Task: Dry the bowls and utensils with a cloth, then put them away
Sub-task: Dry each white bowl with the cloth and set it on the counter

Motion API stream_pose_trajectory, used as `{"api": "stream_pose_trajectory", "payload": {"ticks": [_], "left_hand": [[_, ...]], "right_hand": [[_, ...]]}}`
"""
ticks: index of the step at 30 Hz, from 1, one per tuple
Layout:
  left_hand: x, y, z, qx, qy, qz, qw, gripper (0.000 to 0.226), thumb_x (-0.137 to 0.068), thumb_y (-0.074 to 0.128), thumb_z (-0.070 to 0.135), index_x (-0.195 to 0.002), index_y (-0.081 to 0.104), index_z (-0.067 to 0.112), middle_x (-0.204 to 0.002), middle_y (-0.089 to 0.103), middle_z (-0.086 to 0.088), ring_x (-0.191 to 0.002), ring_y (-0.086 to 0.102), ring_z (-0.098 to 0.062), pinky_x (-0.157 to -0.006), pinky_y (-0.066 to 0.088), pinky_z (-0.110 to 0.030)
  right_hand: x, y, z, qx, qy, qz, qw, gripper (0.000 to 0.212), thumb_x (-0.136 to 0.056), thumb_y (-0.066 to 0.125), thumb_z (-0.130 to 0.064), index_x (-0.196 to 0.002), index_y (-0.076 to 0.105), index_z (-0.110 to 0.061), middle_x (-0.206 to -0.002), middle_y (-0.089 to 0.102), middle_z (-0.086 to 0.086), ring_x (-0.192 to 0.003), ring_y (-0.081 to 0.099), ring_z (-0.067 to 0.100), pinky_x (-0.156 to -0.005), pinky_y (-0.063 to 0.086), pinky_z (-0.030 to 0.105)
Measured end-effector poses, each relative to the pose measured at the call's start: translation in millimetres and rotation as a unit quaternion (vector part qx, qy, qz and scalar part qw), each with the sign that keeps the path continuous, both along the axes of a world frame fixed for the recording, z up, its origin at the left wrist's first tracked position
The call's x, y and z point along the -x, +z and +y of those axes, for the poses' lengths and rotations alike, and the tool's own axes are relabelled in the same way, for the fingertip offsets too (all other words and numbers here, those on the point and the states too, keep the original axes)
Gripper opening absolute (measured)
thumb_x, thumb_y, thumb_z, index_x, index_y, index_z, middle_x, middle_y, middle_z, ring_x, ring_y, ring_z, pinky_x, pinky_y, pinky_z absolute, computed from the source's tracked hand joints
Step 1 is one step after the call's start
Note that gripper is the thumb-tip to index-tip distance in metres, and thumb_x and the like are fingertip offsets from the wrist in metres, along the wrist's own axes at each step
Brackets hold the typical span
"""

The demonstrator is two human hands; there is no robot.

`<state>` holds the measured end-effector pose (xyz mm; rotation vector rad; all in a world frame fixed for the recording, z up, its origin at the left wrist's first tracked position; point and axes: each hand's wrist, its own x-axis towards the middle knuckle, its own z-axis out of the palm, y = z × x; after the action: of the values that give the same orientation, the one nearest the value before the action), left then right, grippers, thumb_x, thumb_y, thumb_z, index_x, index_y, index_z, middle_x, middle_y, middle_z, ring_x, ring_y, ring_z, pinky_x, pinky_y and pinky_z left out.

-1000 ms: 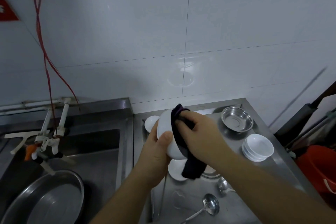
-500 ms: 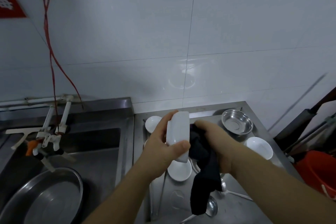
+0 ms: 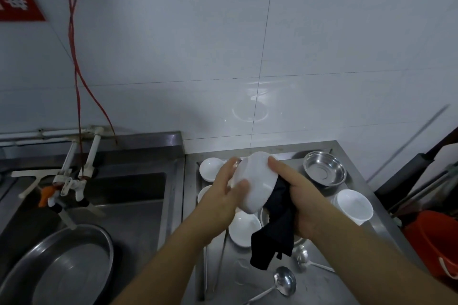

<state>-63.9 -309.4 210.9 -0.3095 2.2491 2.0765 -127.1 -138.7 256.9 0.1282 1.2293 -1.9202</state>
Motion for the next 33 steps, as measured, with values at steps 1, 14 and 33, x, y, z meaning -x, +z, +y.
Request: {"api": "stream_pose_trajectory", "payload": {"ticks": [1,14,33], "left_hand": [[-0.8,-5.6,0.8,-0.056,0.041,-0.046,0.997,0.055,-0.094,0.048,0.080,-0.140,0.054,0.051,-0.127,0.069,0.016,-0.105,0.073,-0.004,-0.078,0.062,-0.023],[-2.3,-3.9,2.6,-0.514,0.170,-0.085,0.836,0.049,-0.096,0.071,0.030,-0.135,0.070,0.000,-0.135,0.071,-0.018,-0.120,0.072,-0.027,-0.097,0.062,-0.033],[-3.7,6.9,14.8,-0.242,0.119,-0.005,0.963,0.012,-0.101,0.068,0.021,-0.106,0.077,0.027,-0.109,0.079,-0.011,-0.103,0.076,-0.031,-0.087,0.065,-0.042]], "right_hand": [[1.6,-3.2,0.8,0.008,-0.018,-0.001,1.000,0.067,-0.061,0.093,-0.060,-0.107,0.085,-0.012,-0.103,0.078,0.010,-0.083,0.074,0.025,-0.074,0.062,0.034],[3.5,-40.2,8.3,0.053,-0.024,-0.011,0.998,0.071,-0.070,0.090,-0.064,-0.123,0.080,-0.019,-0.117,0.074,0.006,-0.098,0.070,0.020,-0.094,0.057,0.036],[8.3,-5.9,-1.4,-0.130,-0.063,0.532,0.835,0.027,-0.103,0.052,-0.018,-0.123,0.065,-0.032,-0.110,0.067,-0.012,-0.099,0.064,0.007,-0.088,0.055,0.030]]}}
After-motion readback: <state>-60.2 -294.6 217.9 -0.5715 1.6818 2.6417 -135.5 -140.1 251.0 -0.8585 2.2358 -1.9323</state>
